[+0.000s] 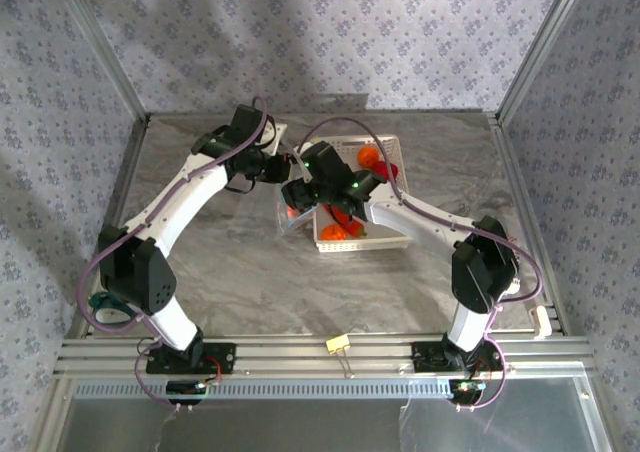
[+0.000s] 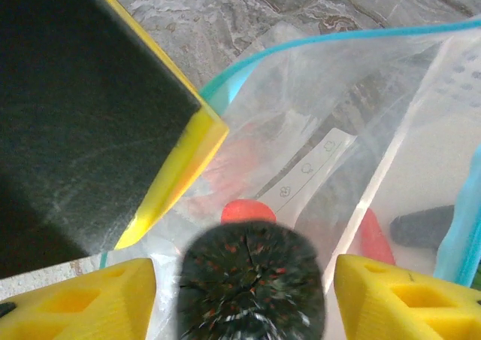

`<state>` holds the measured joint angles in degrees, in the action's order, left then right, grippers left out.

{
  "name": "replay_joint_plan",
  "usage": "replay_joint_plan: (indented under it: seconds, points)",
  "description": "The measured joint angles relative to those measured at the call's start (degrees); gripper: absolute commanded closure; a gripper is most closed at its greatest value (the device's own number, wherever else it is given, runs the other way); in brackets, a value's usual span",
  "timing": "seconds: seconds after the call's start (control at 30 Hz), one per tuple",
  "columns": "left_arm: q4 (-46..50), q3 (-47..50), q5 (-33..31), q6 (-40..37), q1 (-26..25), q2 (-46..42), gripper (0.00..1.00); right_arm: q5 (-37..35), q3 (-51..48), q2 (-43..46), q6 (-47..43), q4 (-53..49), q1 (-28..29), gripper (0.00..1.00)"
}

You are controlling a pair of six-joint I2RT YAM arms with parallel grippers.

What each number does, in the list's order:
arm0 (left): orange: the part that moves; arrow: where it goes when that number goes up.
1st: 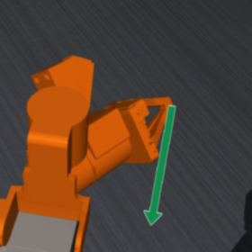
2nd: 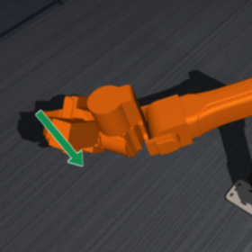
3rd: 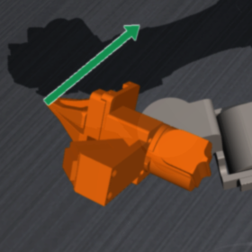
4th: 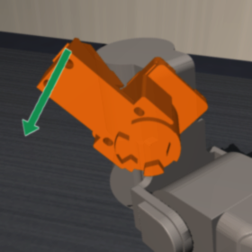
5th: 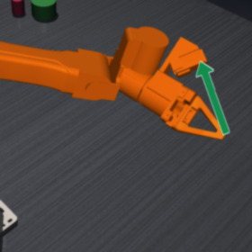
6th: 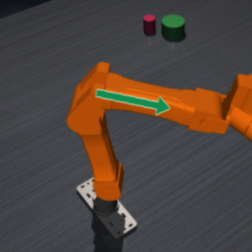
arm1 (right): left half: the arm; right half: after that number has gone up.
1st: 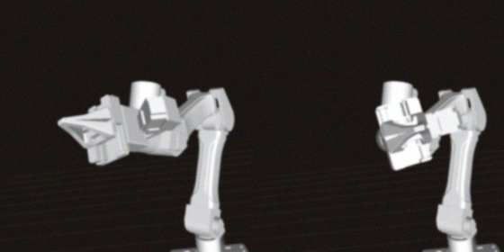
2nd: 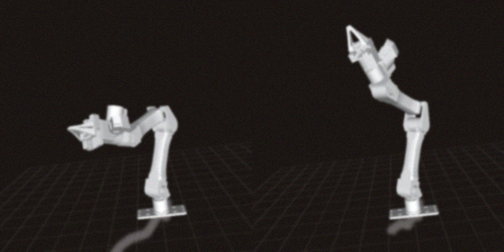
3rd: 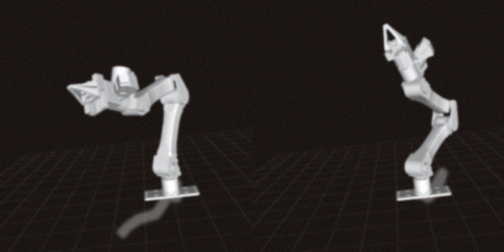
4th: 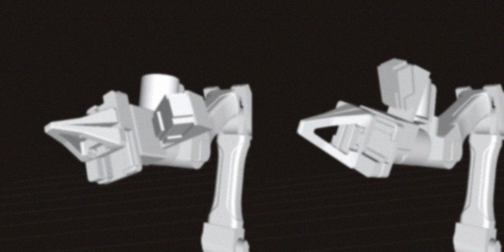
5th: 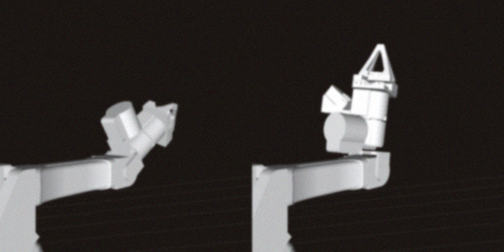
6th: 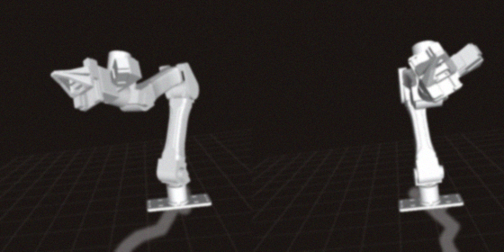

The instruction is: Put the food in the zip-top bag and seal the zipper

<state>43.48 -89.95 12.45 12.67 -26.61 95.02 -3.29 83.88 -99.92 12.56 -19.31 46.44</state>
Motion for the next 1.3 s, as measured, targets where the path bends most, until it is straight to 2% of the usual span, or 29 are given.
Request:
replay_joint_plan:
  seconds: [0.27,0.47,0.77,0.87,0.93,0.97,1.1,1.3]
  points:
    - [0.13,-0.02,-0.04,-0.07,0.00,-0.09,1.00,-1.27,0.33,-0.07,-0.09,-1.33,0.00,0.33]
    - [1.64,0.00,-2.56,-0.46,0.00,-0.87,1.00,-3.54,0.37,1.27,0.04,-5.25,-0.87,0.33]
    - [1.64,1.84,-4.59,-0.66,0.52,-2.05,1.00,-3.98,-1.77,9.66,1.16,-17.35,-9.99,0.34]
    - [1.66,3.15,-4.59,-0.66,0.70,-2.05,1.00,-1.31,-3.52,9.64,-1.03,-21.05,-11.50,0.43]
    - [1.64,3.69,-4.57,-0.63,0.74,-2.05,1.00,0.66,-3.96,8.98,-2.49,-23.50,-11.72,0.56]
    - [1.57,3.89,-4.57,-0.63,0.76,-2.05,1.00,1.60,-4.02,8.57,-2.82,-24.17,-11.67,0.60]
    - [1.46,4.09,-4.55,-0.63,0.79,-2.05,1.00,3.32,-4.09,6.80,-3.56,-24.94,-10.29,0.61]
    - [1.44,4.09,-4.55,-0.63,0.81,-2.05,1.00,2.99,-4.07,2.95,-3.10,-25.14,-5.14,0.63]
